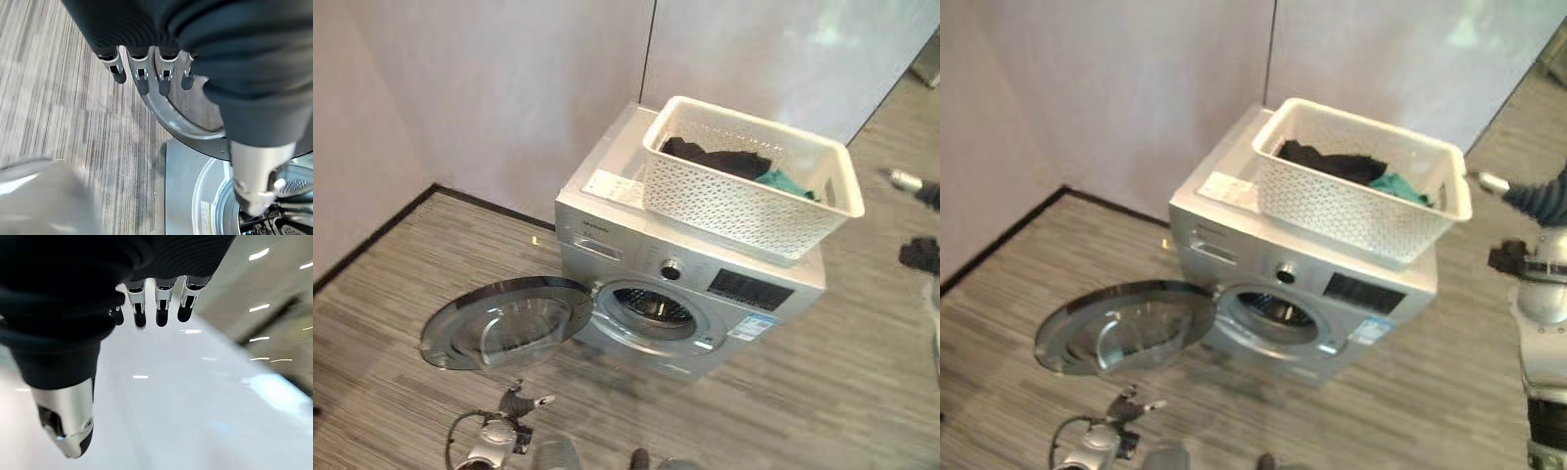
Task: Grab the laundry basket,head to the washer,open it,put in the laundry and shut it.
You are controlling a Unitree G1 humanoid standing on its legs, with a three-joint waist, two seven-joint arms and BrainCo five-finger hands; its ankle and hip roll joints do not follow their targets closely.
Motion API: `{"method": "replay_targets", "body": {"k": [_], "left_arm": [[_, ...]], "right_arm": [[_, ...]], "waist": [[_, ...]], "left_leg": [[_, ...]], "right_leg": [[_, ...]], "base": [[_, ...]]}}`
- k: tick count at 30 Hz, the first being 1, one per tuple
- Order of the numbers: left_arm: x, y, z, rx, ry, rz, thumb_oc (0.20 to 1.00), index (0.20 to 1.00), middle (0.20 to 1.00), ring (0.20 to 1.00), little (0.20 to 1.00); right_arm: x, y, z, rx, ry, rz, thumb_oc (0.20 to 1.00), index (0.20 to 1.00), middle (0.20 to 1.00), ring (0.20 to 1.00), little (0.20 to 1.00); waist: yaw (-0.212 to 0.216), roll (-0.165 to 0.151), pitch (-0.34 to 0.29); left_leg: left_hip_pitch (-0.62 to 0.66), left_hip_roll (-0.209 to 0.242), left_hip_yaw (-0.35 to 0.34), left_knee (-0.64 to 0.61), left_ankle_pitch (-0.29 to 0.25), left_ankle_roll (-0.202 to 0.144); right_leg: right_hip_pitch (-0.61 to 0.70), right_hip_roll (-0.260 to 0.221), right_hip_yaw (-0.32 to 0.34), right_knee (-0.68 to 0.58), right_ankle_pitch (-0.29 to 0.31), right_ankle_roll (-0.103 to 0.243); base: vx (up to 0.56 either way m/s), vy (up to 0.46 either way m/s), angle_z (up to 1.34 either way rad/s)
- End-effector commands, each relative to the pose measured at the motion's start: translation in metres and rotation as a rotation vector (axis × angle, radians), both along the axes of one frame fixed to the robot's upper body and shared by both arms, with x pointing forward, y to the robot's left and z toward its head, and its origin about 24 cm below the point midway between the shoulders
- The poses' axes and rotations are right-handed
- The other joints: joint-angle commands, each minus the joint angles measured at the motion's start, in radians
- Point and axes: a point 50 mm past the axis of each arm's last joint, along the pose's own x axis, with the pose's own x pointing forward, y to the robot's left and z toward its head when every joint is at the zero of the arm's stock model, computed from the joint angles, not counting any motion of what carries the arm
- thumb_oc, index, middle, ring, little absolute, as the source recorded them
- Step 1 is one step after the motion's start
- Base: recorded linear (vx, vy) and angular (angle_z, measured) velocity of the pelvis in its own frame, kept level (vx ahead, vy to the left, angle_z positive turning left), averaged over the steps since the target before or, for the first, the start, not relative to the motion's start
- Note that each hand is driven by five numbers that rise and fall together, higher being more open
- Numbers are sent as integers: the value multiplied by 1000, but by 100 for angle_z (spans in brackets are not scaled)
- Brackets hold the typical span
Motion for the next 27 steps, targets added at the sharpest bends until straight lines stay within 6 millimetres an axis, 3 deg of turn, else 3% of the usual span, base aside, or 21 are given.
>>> {"method": "replay_targets", "body": {"k": [1,2,3,4,7,13,17,23,27], "left_arm": [[29,-14,13,-36,-102,-67,1000,1000,1000,1000,1000],[26,-14,12,-39,-99,-75,1000,1000,1000,1000,1000],[26,-14,12,-39,-99,-75,1000,1000,1000,1000,1000],[23,-13,9,-42,-77,-81,1000,1000,1000,1000,1000],[15,-12,6,-45,-40,-105,1000,1000,1000,1000,1000],[-6,-5,-4,-73,21,-40,1000,1000,1000,1000,1000],[-9,-6,-5,-82,29,-31,1000,1000,1000,1000,1000],[-8,-6,-5,-87,29,-39,1000,1000,1000,1000,1000],[-12,-5,-8,-90,50,-39,1000,1000,1000,1000,1000]], "right_arm": [[-4,-17,10,-26,48,-51,1000,1000,1000,1000,1000],[4,-29,10,-46,131,-111,1000,1000,1000,1000,1000],[4,-29,10,-46,131,-110,1000,1000,1000,1000,1000],[13,-41,0,-21,214,-146,1000,1000,1000,1000,1000],[24,-55,-10,24,323,-178,1000,1000,1000,1000,1000],[44,-59,-31,48,491,-166,1000,1000,1000,1000,1000],[57,-54,-22,22,517,-147,1000,1000,1000,1000,1000],[81,-49,11,-69,565,-198,1000,1000,1000,1000,1000],[93,-61,19,-76,663,-282,1000,1000,1000,1000,1000]], "waist": [[21,9,0],[34,20,-3],[34,20,-3],[42,40,-13],[35,45,-36],[51,49,-60],[55,47,-66],[75,29,-71],[92,10,-70]], "left_leg": [[119,0,85,-255,-20,26],[120,10,101,-388,-4,10],[122,9,103,-392,-1,11],[154,-20,73,-468,2,8],[194,-46,97,-537,16,14],[262,-71,136,-630,34,26],[277,-72,143,-653,40,25],[286,-67,141,-673,52,18],[281,-62,130,-687,64,10]], "right_leg": [[-31,-105,88,-64,54,100],[-28,-117,86,-44,41,110],[-29,-118,87,-44,42,110],[-32,-126,85,-28,40,120],[-23,-151,84,-26,52,133],[-10,-171,83,-55,65,155],[-6,-171,77,-75,72,162],[0,-164,59,-83,76,165],[4,-158,32,-92,76,167]], "base": [[143,157,45],[68,108,29],[162,256,7],[145,215,-12],[155,187,-25],[86,80,-13],[41,24,-2],[25,7,0],[44,-2,11]]}}
